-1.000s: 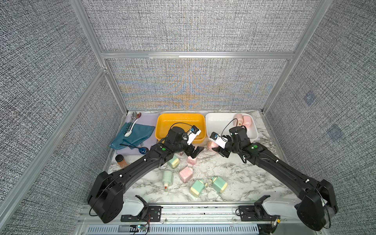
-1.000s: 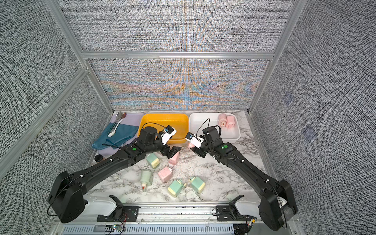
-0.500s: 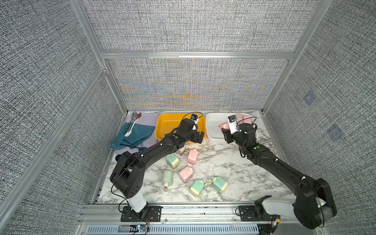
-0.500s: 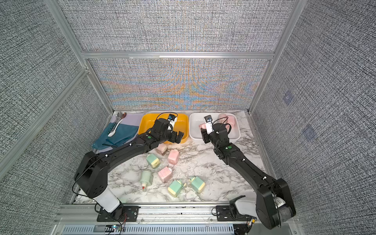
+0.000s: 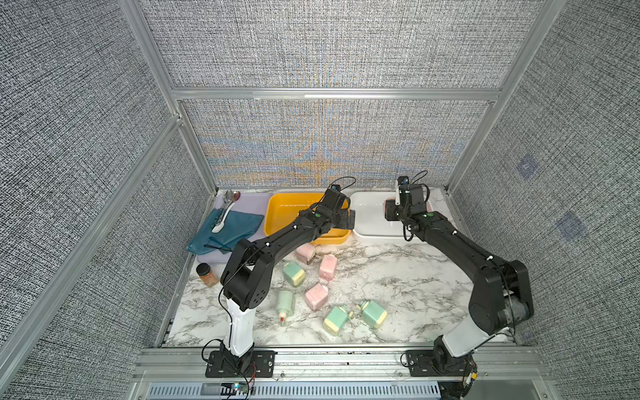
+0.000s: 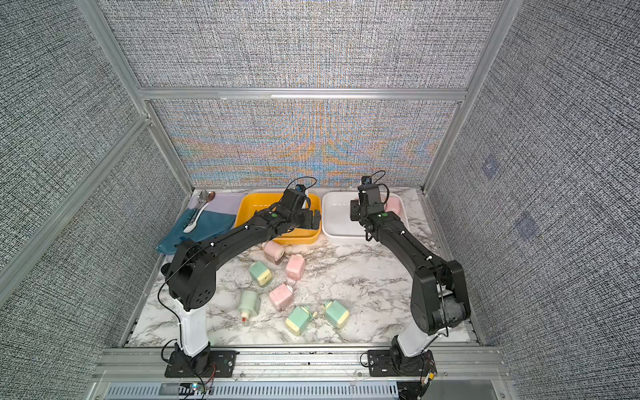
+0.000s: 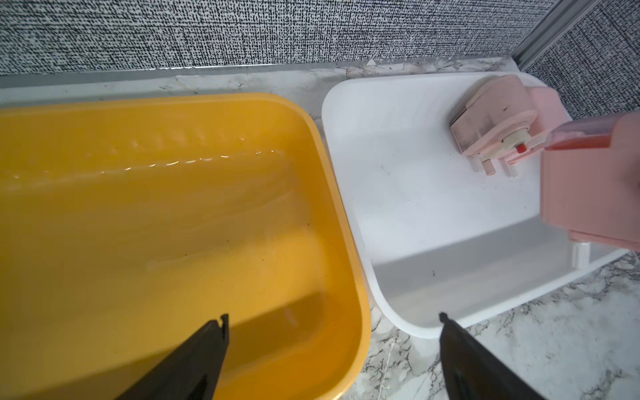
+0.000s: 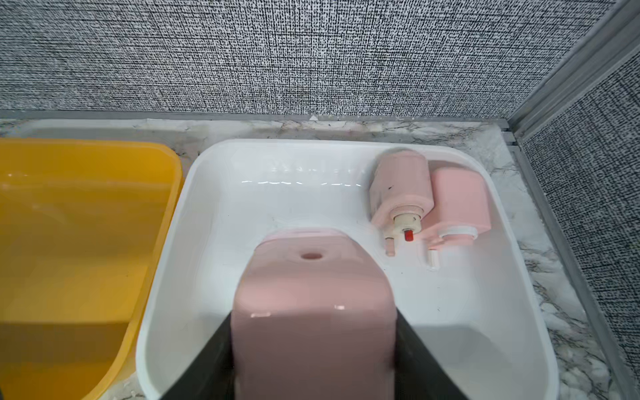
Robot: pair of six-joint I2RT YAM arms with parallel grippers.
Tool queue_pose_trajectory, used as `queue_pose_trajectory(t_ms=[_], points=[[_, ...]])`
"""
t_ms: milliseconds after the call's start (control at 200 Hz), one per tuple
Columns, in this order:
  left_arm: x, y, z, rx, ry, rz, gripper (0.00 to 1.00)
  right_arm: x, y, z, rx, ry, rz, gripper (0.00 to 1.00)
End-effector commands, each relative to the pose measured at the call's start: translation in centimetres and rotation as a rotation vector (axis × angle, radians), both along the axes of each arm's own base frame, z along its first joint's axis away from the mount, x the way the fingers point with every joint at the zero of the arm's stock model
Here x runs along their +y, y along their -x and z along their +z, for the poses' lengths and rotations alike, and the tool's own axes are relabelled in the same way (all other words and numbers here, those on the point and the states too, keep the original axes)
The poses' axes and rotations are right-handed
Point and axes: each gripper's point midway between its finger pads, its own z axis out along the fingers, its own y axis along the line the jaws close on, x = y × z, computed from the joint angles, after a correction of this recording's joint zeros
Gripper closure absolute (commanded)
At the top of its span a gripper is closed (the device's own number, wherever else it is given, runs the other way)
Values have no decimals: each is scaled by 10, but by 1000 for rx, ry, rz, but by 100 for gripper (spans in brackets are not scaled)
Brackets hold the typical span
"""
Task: Place the pencil sharpeners by color into the storage box
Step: Place the pencil sharpener in the storage box.
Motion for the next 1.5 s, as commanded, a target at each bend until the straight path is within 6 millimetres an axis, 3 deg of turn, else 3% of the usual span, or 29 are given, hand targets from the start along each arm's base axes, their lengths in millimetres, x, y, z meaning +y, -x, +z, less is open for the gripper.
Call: queue_pose_trajectory(t_ms=[0, 315, 786, 1216, 1491], points=[[-2, -1, -11, 41, -17, 2, 1, -6, -4, -12, 65, 45, -34, 100], [-21, -19, -22, 76, -19, -1, 1, -9, -38, -41, 171, 129, -61, 100], [-40, -52, -40, 59, -22, 40, 1, -26, -93, -59, 213, 123, -145, 100], [-51, -71, -57, 63, -51, 46, 1, -39, -113, -91, 254, 187, -222, 100], [-48, -71, -75, 88, -76, 61, 1, -38, -119, -106, 258, 199, -259, 78]])
